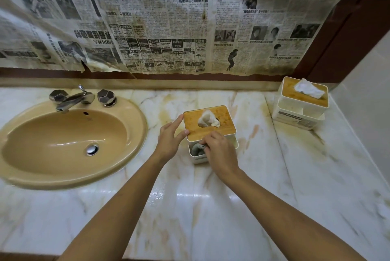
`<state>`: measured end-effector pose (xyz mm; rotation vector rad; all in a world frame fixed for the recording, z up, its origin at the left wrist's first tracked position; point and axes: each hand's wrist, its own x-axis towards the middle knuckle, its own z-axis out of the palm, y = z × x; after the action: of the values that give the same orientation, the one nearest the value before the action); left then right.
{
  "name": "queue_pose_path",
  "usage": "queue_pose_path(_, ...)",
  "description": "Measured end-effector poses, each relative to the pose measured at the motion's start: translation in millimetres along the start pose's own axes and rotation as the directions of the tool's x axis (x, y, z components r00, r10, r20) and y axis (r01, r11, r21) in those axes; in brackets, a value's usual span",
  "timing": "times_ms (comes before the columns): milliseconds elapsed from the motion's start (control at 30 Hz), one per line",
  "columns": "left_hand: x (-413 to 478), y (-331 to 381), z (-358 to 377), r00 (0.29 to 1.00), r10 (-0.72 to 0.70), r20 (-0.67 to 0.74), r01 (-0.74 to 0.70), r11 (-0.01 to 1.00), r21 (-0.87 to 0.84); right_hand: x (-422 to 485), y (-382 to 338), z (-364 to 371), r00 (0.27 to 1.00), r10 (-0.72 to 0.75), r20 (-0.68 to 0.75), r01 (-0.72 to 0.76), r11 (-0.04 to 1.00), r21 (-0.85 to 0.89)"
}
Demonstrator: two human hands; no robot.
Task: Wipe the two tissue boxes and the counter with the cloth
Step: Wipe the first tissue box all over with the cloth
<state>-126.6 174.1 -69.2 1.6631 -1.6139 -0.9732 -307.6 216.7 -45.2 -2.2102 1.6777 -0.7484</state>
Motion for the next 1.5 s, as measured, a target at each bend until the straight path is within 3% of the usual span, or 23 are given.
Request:
queue_pose_path(100,0.4,1.0,-0.8,1.000,-0.001,0.006,0.001,1.000,0.000,0.3,0.6,-6.6,0.980,0.108,-0.165,-0.079,0.982,0.175)
queue_pose_path(200,0.4,1.0,-1.3,1.000,-0.005,0.010,0.005,1.000,0.005,0.1,3.5,-9.6,0.960,0.094,-0.263,-0.031,0.972,0.233)
queue_pose_path(300,0.8,2.4,-1.9,1.000,-0.005,0.009,0.005,1.000,0.030,-6.7,8.2,-2.4,0.992,-0.021,-0.125,0.041,0.987,0.158)
queue_pose_path(400,-0.1,4.8,-1.9,1.000,-0.012,0.005,0.012,0.999,0.050,-7.3,15.3,5.0,0.999,-0.030,0.030,0.027,0.995,0.094)
queue_pose_path(467,-0.5,6.1,-2.6,1.000,-0.023,0.000,0.023,0.997,0.074,-2.4,17.0,2.8,1.000,0.008,0.004,-0.009,0.991,0.134)
queue_pose_path(600,-1.8,6.9,-3.2,0.999,-0.044,0.008,0.043,0.996,0.075,0.5,13.8,-8.7,0.976,0.083,-0.203,-0.023,0.960,0.281)
queue_pose_path(667,-2.2,6.2,-2.8,0.999,-0.048,0.013,0.047,0.997,0.068,0.4,14.3,-11.3,0.969,0.106,-0.222,-0.032,0.949,0.313)
queue_pose_path(733,-1.6,5.5,-2.9,0.999,-0.048,0.016,0.047,0.996,0.077,-0.9,15.8,-8.0,0.988,0.093,-0.126,-0.055,0.959,0.280)
queue_pose_path(833,-0.5,4.8,-3.6,0.999,-0.048,0.019,0.047,0.997,0.054,-1.5,16.5,0.3,0.990,0.037,0.132,-0.058,0.986,0.155)
queue_pose_path(900,0.0,4.4,-4.1,0.999,-0.048,0.016,0.047,0.998,0.052,1.8,16.6,0.1,0.980,0.035,0.196,-0.058,0.992,0.111)
queue_pose_path(967,0.3,3.5,-4.5,0.998,-0.054,0.014,0.053,0.997,0.065,4.4,16.4,-5.0,0.990,0.038,0.134,-0.054,0.991,0.120)
queue_pose_path(1100,1.4,3.7,-4.7,0.999,-0.052,0.007,0.052,0.995,0.090,3.2,18.1,-16.3,0.983,0.048,-0.176,-0.022,0.989,0.143)
queue_pose_path(1167,1.3,3.9,-4.2,0.999,-0.052,0.001,0.052,0.994,0.099,1.5,18.3,-17.1,0.972,0.062,-0.229,-0.015,0.980,0.200)
queue_pose_path(1367,0.6,6.3,-4.0,0.998,-0.055,-0.004,0.055,0.993,0.107,-0.6,13.2,0.7,0.987,0.139,0.077,-0.155,0.952,0.264)
queue_pose_path(1500,-0.3,8.8,-4.2,0.998,-0.066,-0.005,0.066,0.993,0.102,2.0,15.2,-15.8,0.952,0.303,0.043,-0.275,0.787,0.552)
